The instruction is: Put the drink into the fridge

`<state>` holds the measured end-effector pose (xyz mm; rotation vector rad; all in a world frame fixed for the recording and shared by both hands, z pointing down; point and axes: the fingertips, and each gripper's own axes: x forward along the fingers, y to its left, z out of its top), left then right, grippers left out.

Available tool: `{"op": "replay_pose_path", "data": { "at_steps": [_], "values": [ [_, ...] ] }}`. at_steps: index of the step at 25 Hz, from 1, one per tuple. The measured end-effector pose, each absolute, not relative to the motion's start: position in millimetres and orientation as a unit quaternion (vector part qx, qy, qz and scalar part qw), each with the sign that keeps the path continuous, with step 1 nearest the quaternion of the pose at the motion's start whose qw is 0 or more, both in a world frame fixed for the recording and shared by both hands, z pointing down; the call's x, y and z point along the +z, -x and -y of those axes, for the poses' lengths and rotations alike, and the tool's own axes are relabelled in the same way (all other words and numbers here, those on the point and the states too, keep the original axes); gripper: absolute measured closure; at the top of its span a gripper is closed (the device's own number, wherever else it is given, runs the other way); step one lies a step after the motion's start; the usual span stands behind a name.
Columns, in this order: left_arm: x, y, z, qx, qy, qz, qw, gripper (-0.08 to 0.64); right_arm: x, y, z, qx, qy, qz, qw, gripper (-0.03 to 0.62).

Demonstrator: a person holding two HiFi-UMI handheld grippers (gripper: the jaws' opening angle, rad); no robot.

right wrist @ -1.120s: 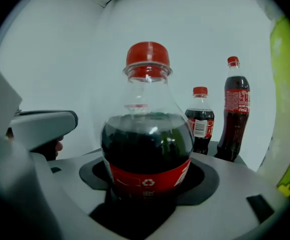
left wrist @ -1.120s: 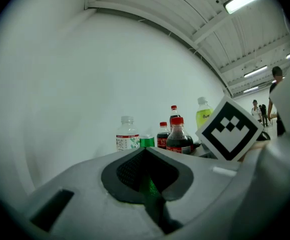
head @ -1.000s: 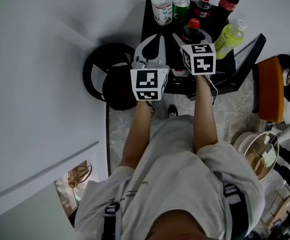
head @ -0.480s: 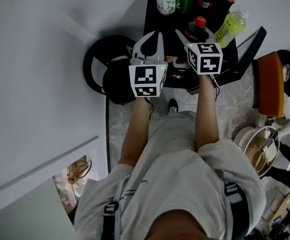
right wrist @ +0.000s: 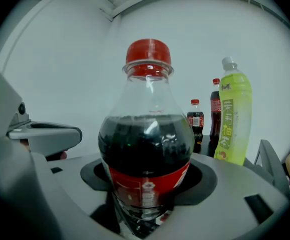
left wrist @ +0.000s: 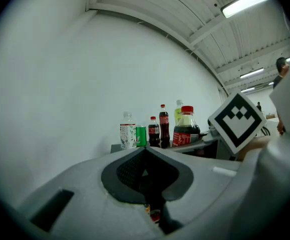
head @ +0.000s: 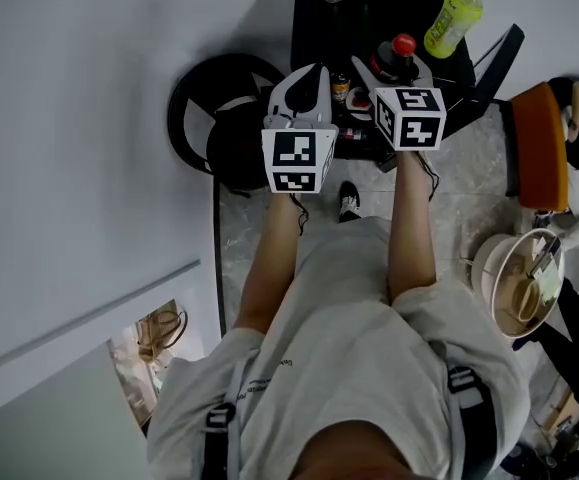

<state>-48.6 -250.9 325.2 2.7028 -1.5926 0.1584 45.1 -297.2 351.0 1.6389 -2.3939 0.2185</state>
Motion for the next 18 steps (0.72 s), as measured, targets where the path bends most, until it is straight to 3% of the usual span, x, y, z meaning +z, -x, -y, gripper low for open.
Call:
{"op": "replay_pose_path", "data": {
  "at_steps": [7,18],
  "values": [
    [365,67,186,0.069,-0.862,0.5,0.042,0.551,387,-37,228,0.088,-0.589,0.798,0.096,0.284],
    [485,52,95,0.149,-0.867,0.462,0.108,0.551,523,-58,125,0.136,-0.641,0.75,0.091,0.284]
  ]
}}
